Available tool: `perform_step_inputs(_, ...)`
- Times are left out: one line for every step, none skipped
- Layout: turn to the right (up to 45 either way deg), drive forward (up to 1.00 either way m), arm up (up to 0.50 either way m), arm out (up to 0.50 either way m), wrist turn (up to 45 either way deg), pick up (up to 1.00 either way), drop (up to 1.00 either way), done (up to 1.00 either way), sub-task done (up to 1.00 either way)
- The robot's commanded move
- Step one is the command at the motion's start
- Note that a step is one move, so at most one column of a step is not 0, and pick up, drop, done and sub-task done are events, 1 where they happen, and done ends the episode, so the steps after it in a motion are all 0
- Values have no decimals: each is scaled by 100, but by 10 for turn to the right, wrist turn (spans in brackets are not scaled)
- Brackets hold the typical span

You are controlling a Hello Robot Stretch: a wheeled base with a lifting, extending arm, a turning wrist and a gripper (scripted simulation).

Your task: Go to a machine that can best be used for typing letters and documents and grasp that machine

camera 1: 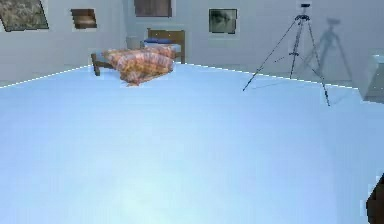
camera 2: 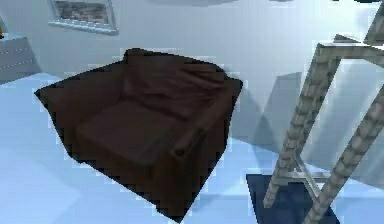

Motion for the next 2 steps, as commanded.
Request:
perform_step_inputs(270,0,0,0,0,0,0,0,0)
perform_step_inputs(0,100,0,0,0,0,0,0,0)
